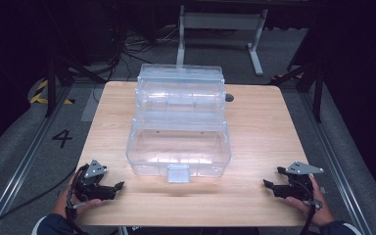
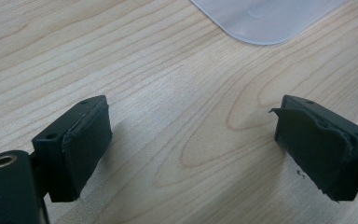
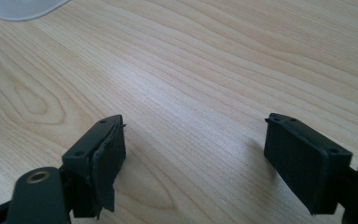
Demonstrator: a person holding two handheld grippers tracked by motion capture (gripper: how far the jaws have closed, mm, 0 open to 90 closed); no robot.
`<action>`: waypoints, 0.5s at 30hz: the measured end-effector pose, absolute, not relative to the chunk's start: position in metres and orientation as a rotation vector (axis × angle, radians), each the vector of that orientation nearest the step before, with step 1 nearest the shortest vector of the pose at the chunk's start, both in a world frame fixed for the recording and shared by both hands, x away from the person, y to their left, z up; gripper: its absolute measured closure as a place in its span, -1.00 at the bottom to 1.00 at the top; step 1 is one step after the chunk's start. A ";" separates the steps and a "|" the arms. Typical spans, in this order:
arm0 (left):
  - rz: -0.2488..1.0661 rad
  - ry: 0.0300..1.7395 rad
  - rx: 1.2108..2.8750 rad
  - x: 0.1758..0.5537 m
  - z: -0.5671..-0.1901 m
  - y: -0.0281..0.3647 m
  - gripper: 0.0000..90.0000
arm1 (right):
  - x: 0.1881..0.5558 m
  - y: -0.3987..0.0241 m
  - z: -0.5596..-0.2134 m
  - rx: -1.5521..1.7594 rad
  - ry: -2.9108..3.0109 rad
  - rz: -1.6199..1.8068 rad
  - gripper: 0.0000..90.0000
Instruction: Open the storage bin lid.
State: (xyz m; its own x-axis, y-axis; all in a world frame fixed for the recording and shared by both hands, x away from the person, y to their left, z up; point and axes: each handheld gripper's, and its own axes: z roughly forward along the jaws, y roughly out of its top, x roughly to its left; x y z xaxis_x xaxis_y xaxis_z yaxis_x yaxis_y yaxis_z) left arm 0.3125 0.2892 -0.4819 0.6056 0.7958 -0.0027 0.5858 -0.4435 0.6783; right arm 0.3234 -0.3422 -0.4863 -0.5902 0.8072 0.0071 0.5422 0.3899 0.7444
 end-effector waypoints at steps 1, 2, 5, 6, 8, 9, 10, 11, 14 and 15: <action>0.423 1.088 2.185 0.312 -0.482 0.289 -0.75 | 0.324 -0.342 -0.486 1.171 2.298 1.029 -0.55; 0.424 1.089 2.184 0.312 -0.482 0.289 -0.75 | 0.324 -0.342 -0.486 1.173 2.297 1.029 -0.56; 0.422 1.099 2.179 0.311 -0.482 0.289 -0.75 | 0.325 -0.341 -0.486 1.171 2.302 1.026 -0.59; 0.417 1.103 2.183 0.311 -0.481 0.289 -0.75 | 0.326 -0.341 -0.486 1.174 2.302 1.027 -0.60; 0.424 1.102 2.183 0.311 -0.481 0.289 -0.75 | 0.326 -0.340 -0.487 1.170 2.304 1.025 -0.61; 0.424 1.102 2.182 0.311 -0.481 0.289 -0.75 | 0.327 -0.340 -0.487 1.165 2.307 1.025 -0.62; 0.424 1.107 2.177 0.310 -0.482 0.289 -0.75 | 0.327 -0.340 -0.487 1.165 2.307 1.025 -0.62; 0.425 1.107 2.178 0.310 -0.482 0.289 -0.75 | 0.328 -0.340 -0.487 1.165 2.309 1.025 -0.62; 0.425 1.108 2.178 0.310 -0.482 0.289 -0.75 | 0.329 -0.340 -0.487 1.162 2.312 1.024 -0.64; 0.426 1.107 2.178 0.310 -0.482 0.289 -0.75 | 0.329 -0.340 -0.487 1.159 2.314 1.022 -0.64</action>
